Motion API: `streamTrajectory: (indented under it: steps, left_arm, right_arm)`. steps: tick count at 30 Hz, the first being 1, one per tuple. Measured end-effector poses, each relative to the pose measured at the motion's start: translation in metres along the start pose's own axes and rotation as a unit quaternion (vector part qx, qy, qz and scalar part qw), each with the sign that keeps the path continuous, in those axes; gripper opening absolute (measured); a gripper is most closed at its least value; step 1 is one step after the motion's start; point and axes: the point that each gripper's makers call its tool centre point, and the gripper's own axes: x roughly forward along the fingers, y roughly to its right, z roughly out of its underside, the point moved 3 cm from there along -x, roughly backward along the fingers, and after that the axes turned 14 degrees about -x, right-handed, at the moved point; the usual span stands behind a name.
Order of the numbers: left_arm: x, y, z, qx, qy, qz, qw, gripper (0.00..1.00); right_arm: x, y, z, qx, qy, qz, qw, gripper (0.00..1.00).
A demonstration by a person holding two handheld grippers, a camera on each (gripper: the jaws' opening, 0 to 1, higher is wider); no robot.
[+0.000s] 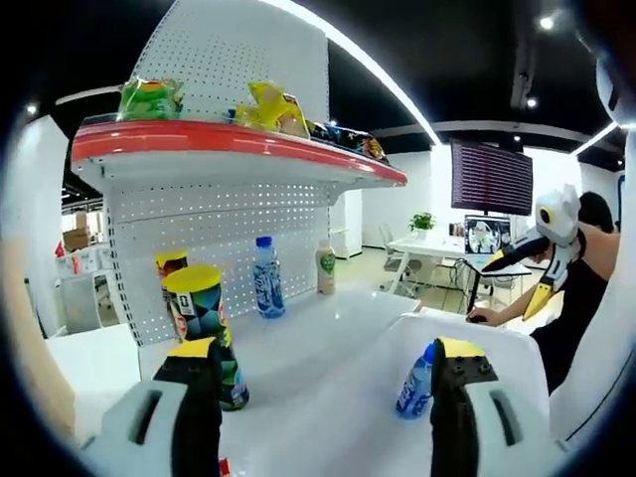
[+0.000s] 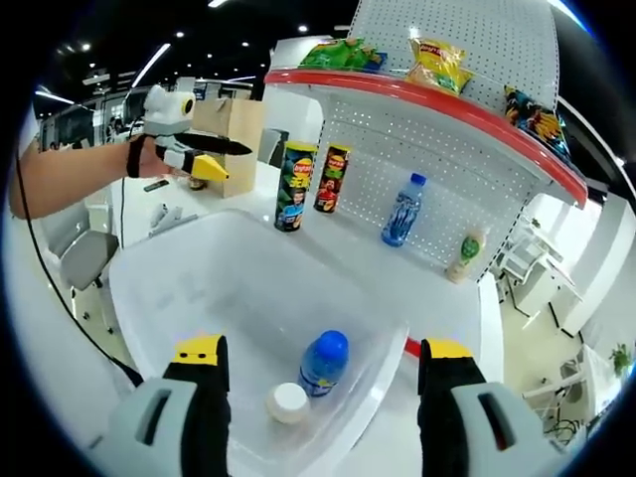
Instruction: Place the items from the shopping basket onto the snack and drink counter
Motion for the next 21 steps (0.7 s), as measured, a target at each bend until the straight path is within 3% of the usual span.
streamTrajectory:
  steps: [1,7,13,21]
  left_arm:
    - [0.002,0.005,0.005,0.011,-0.014,0.008,0.9998,0.88]
    - [0.013,0.022,0.011,0.034,-0.024,0.026,0.9988,0.88]
    - [0.021,0.038,0.014,0.030,-0.019,0.062,0.9974,0.88]
    - [0.039,0.065,0.034,0.036,-0.037,0.114,0.9921,0.87]
  right_arm:
    - [0.000,0.000,0.001,0.001,-0.001,0.001,1.0000,0.77]
    - [-0.001,0.003,0.003,0.006,-0.002,0.004,1.0000,0.77]
    - [-0.001,0.003,0.009,0.008,-0.007,0.004,0.9999,0.77]
    - [0.001,0.004,0.013,0.009,-0.016,0.005,0.9998,0.77]
